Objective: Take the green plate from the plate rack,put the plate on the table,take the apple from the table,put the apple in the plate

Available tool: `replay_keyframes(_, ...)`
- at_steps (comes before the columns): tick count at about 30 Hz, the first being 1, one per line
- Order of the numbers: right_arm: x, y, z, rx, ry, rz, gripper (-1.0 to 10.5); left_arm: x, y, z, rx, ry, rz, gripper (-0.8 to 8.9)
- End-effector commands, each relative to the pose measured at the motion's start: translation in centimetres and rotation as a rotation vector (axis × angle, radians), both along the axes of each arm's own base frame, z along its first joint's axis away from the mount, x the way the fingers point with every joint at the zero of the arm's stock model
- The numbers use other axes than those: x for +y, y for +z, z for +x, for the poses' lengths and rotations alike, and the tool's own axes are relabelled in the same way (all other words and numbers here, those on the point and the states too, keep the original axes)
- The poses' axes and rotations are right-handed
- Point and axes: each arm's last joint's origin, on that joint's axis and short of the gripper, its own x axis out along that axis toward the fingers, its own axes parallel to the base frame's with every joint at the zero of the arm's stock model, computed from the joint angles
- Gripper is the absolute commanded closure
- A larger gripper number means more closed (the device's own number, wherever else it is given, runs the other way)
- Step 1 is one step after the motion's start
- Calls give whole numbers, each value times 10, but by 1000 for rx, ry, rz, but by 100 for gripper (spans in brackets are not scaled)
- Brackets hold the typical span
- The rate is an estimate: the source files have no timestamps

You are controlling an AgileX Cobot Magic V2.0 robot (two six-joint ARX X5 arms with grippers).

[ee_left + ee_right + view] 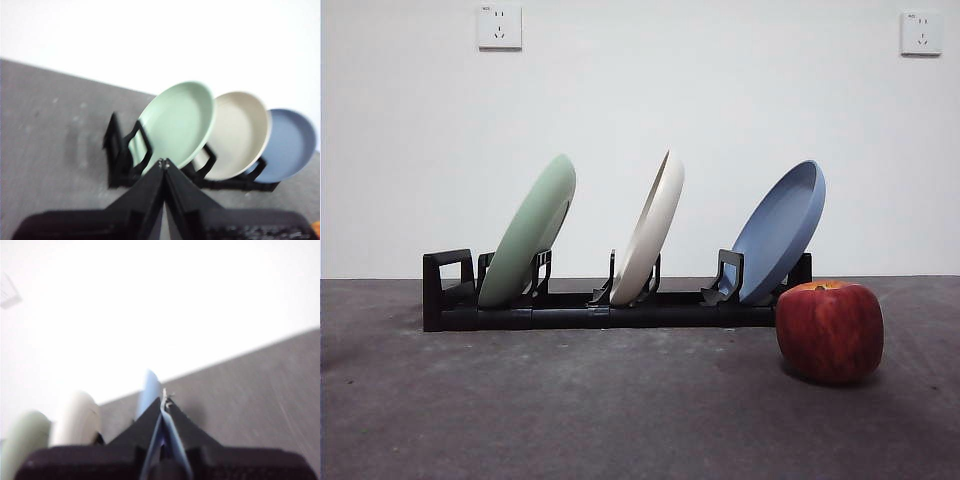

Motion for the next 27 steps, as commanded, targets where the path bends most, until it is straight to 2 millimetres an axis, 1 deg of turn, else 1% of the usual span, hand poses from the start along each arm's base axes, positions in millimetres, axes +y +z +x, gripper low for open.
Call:
replay_keyframes(1,1,27,-3,-40,36,5,949,0,20,-1,-24,-18,-9,818)
replay_keyframes(4,3,60,-3,-69,92,-6,949,-1,45,1,-36,-42,-10,818)
replay_keyframes(7,5,93,1,-87,169,-21,949,-2,70,6,-41,-91,-11,818)
replay_keyframes(10,7,124,11,-74,259,-36,950,-4,96,13,-42,-159,-12,818)
replay_keyframes(14,11,158,31,23,373,-39,950,-8,133,26,-49,-280,-12,818)
replay_keyframes(17,12,178,48,113,431,-41,950,-9,160,37,-23,-337,-11,819)
replay_keyframes(22,15,202,79,304,484,-71,950,-14,199,59,50,-386,39,819)
replay_keyframes(25,23,211,98,427,535,-124,950,-19,215,75,122,-418,79,819)
replay_keyframes(27,30,213,110,503,577,-158,950,-22,221,87,178,-441,100,819)
